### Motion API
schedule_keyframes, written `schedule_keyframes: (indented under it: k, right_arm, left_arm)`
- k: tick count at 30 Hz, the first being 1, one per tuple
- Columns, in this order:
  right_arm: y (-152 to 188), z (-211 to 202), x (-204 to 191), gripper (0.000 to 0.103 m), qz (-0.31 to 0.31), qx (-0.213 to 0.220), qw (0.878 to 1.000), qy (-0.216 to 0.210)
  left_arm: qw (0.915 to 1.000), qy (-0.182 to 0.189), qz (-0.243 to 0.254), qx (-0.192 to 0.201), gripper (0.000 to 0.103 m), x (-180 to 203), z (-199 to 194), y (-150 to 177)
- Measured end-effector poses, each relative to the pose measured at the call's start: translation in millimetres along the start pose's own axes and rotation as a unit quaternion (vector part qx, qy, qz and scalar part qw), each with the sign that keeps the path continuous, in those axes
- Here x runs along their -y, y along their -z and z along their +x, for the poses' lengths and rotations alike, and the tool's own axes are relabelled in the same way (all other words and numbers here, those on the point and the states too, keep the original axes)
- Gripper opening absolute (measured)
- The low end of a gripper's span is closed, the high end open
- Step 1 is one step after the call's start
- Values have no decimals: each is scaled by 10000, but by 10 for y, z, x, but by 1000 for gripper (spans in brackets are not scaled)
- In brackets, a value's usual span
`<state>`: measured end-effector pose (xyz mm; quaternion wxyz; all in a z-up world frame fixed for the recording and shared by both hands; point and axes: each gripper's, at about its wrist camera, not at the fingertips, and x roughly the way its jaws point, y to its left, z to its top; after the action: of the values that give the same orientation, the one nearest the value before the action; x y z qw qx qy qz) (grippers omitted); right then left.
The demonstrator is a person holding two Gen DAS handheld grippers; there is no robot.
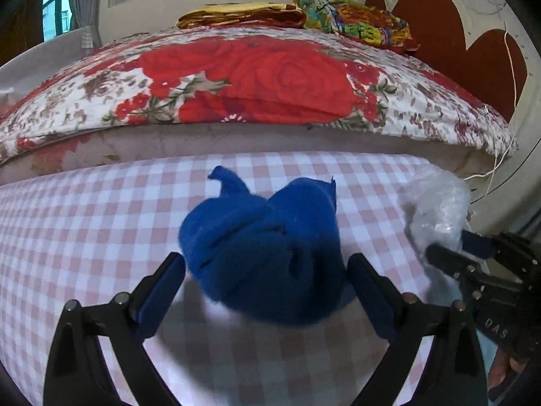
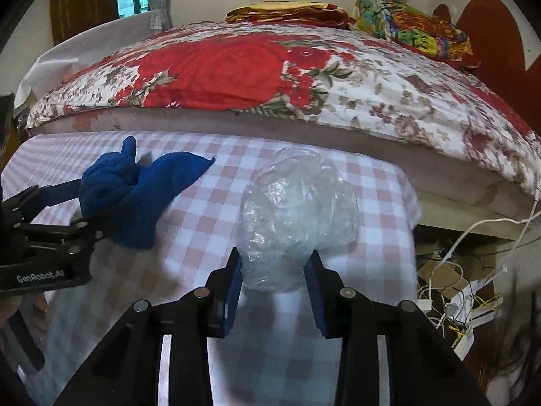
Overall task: Collect trash
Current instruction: 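Grasp the blue towel with the left tool while the right tool grasps the clear plastic bag, then carry the blue towel and plastic bag over the black bin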
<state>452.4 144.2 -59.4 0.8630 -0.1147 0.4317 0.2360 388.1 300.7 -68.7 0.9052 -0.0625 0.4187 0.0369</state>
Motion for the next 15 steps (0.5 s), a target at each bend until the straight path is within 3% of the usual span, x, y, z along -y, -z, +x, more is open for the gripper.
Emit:
schedule_keyframes:
  k: [4, 7, 9, 10, 15]
  right_arm:
    - [-70, 41, -27, 38, 101, -33, 9999, -51]
    - [-37, 29, -100, 38, -4, -34, 10000, -56]
    - [-8, 15, -131, 38, -72, -17, 10000, -42]
    - [12, -2, -144, 38, -98, 2, 9999, -36]
    - [163, -144, -198, 37, -174, 102, 9998, -54]
  left_arm:
    - [9995, 37, 42, -299, 80, 9, 159, -23]
    - [9996, -37, 156, -215, 75, 9, 147, 20]
    - [9996, 27, 232, -155, 54, 15, 109, 47]
    - [9996, 79, 245, -133, 39, 5, 77, 59]
    - [9995, 140, 286, -28, 35, -69, -140, 238]
